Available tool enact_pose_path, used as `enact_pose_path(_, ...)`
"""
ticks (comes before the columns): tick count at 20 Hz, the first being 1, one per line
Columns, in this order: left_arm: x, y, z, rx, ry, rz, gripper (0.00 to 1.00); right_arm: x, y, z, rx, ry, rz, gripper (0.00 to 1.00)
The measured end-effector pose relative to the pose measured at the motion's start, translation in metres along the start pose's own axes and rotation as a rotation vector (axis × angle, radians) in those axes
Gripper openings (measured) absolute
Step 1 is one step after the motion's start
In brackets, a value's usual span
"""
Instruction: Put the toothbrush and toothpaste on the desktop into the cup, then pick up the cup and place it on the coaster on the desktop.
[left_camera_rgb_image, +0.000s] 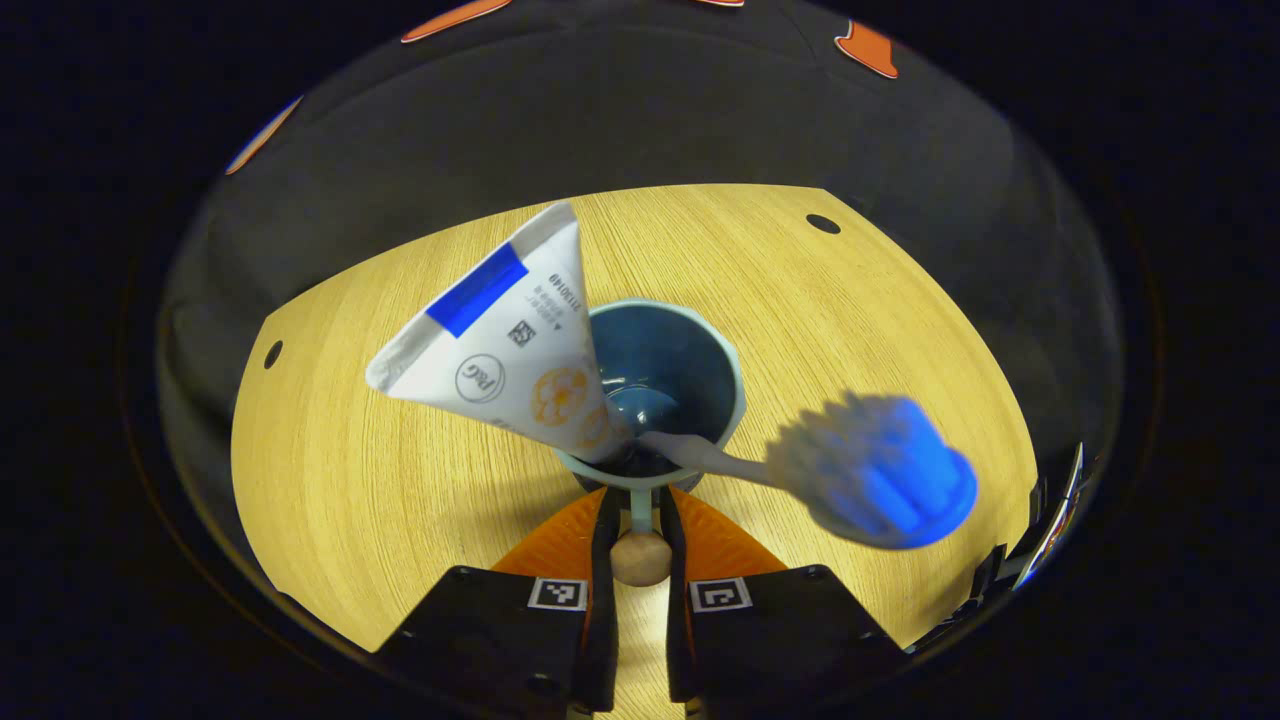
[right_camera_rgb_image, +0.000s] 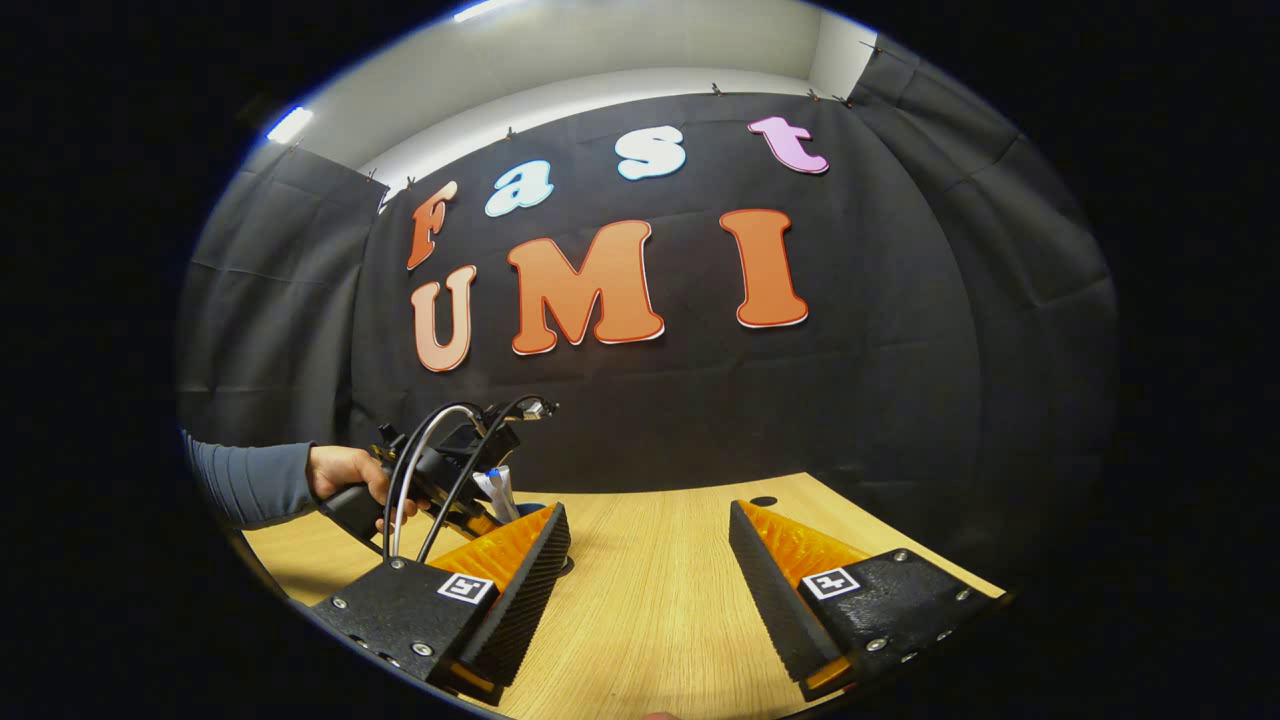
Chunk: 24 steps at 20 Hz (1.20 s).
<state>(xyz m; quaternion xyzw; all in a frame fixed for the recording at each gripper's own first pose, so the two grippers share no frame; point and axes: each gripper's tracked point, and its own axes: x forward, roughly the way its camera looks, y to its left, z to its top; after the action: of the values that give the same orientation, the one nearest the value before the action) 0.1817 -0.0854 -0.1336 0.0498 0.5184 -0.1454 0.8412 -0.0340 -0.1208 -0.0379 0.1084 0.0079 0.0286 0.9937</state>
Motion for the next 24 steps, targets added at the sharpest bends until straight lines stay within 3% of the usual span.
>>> enact_pose_path(3,-0.015,0.013,0.005,0.021,-0.066,0.023,0.32,0.003,0.005,-0.004,-0.008,0.01,-0.014,0.96)
enact_pose_path(4,-0.021,0.02,0.008,0.033,-0.097,0.027,0.53,0.005,0.006,-0.004,-0.012,0.016,-0.021,0.96)
enact_pose_path(6,-0.035,0.033,0.008,0.039,-0.147,0.029,0.72,0.011,0.008,-0.004,-0.024,0.026,-0.048,0.96)
enact_pose_path(8,-0.045,0.043,0.009,0.044,-0.198,0.036,0.82,0.016,0.011,0.0,-0.039,0.023,-0.071,0.96)
enact_pose_path(9,-0.049,0.047,0.008,0.034,-0.218,0.058,0.82,0.017,0.015,0.003,-0.042,0.017,-0.073,1.0)
enact_pose_path(11,-0.064,0.061,0.002,0.017,-0.264,0.07,1.0,0.024,0.024,0.006,-0.046,0.011,-0.07,0.96)
enact_pose_path(15,-0.104,0.09,-0.001,-0.004,-0.399,0.114,1.0,0.033,0.041,0.011,-0.064,0.007,-0.07,0.96)
enact_pose_path(17,-0.125,0.107,0.0,-0.012,-0.485,0.153,1.0,0.038,0.053,0.018,-0.087,-0.005,-0.062,1.0)
enact_pose_path(24,-0.193,0.169,-0.008,-0.064,-0.763,0.309,1.0,0.05,0.096,0.035,-0.127,-0.051,-0.025,0.96)
